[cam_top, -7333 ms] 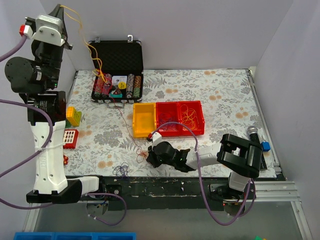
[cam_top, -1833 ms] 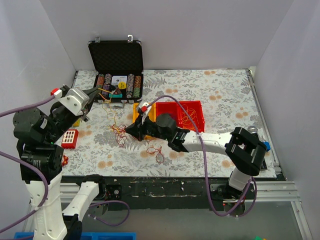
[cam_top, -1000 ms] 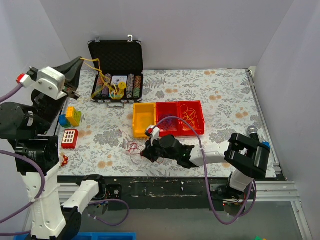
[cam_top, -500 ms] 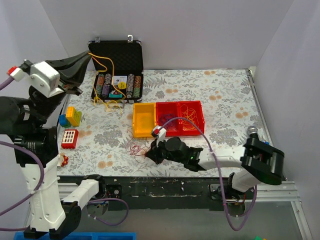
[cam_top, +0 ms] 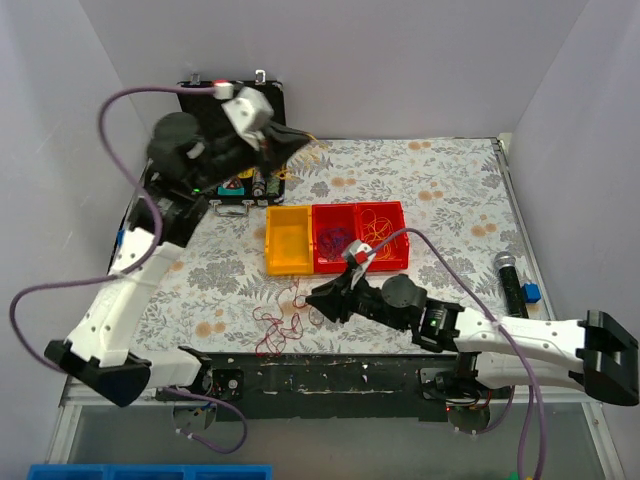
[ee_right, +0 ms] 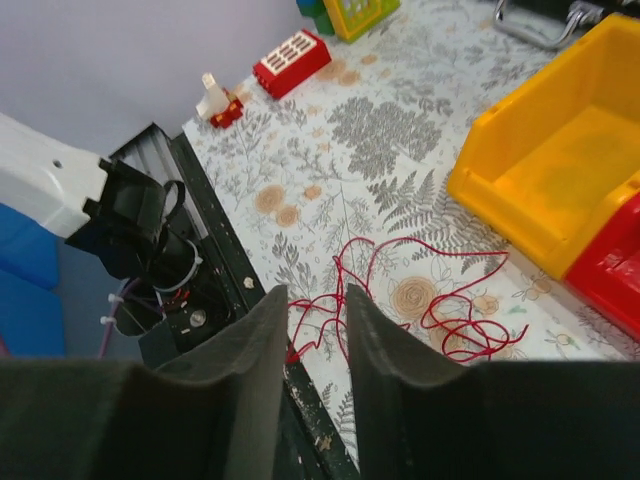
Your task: Untangle the cables
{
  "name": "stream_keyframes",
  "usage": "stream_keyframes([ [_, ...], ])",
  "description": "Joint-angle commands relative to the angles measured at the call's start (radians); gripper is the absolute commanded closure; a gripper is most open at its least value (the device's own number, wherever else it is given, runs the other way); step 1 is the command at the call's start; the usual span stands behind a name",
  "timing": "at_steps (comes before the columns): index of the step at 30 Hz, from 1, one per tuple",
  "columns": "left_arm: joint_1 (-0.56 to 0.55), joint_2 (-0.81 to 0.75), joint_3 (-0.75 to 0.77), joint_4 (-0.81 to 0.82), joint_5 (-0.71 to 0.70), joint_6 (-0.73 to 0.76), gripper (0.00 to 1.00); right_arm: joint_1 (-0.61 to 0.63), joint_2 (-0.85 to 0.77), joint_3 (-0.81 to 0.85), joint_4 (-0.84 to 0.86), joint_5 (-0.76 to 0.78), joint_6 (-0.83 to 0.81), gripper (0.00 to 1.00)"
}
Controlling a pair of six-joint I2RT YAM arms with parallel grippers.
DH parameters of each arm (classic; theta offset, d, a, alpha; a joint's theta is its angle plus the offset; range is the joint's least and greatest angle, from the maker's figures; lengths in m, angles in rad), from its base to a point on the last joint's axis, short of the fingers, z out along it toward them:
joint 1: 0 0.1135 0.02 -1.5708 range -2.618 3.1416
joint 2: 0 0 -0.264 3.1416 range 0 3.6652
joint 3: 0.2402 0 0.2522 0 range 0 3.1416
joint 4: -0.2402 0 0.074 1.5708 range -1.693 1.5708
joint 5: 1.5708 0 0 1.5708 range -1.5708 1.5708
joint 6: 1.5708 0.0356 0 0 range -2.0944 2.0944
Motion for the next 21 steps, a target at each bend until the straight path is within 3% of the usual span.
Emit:
stream_keyframes([
  [1, -0.191, 0.089, 0.031, -0.026, -0.176, 0.09, 1.0, 0.013, -0.156, 0.017, -0.095, 0.132, -0.036, 0.53],
  [3, -0.231, 0.161, 0.045, -0.026, -0.21, 0.1, 1.0, 0.015, -0.242, 0.029, -0.152, 0.215, -0.053, 0.42],
  [5, -0.269, 0.21, 0.044, -0.022, -0.229, 0.106, 1.0, 0.015, -0.331, 0.063, -0.212, 0.311, -0.073, 0.39],
  [9, -0.339, 0.282, 0.004, 0.037, -0.249, 0.116, 1.0, 0.015, -0.478, 0.13, -0.31, 0.469, -0.151, 0.38],
  [14, -0.365, 0.403, 0.018, 0.098, -0.256, 0.09, 1.0, 0.015, -0.544, 0.215, -0.407, 0.545, -0.223, 0.38],
  [21, -0.366, 0.496, -0.011, 0.17, -0.275, 0.082, 1.0, 0.015, -0.607, 0.209, -0.419, 0.611, -0.259, 0.39],
])
